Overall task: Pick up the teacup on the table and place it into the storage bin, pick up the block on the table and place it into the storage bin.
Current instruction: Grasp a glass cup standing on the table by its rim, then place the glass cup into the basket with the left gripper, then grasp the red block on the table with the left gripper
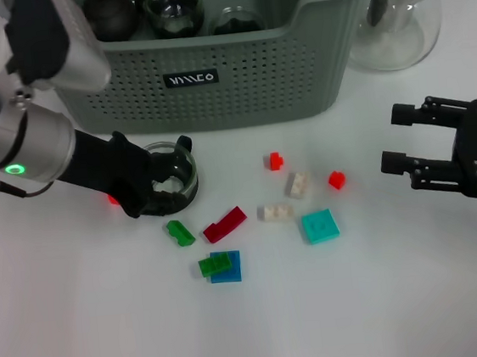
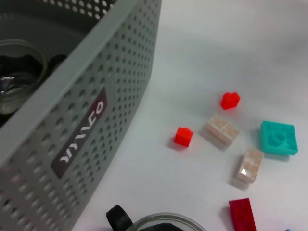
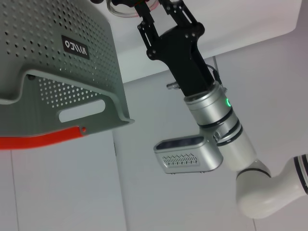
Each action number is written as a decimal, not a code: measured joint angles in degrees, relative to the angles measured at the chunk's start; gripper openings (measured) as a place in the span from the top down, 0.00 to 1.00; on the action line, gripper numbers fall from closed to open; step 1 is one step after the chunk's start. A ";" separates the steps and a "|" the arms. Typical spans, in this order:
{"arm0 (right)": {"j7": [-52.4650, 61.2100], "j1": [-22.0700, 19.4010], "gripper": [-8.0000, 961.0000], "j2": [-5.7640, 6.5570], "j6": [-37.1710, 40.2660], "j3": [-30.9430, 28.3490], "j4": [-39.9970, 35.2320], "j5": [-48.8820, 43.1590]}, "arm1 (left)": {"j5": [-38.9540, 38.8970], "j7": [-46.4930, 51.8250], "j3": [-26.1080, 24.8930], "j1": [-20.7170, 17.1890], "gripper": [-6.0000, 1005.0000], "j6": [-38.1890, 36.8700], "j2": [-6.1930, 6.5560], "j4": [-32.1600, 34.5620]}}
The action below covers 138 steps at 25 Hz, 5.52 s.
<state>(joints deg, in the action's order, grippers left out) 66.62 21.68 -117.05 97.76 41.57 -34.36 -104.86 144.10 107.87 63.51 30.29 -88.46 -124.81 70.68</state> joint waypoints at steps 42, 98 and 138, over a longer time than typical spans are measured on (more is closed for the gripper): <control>0.00 -0.20 0.20 0.32 0.00 -0.09 0.25 0.01 | -0.21 0.59 -1.87 1.66 0.90 -7.21 0.64 -2.32; -0.30 1.00 0.20 -0.11 -1.34 0.18 1.11 0.00 | 19.48 41.81 -3.62 40.71 0.92 50.04 4.58 -44.88; -0.53 0.34 0.20 0.20 -1.31 -0.09 1.76 0.00 | -33.91 22.81 -14.47 9.54 0.51 8.66 1.08 10.42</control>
<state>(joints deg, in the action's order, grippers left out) 66.09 22.02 -116.85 96.44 41.48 -32.60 -104.86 110.20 130.68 49.04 39.82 -79.80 -123.73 81.10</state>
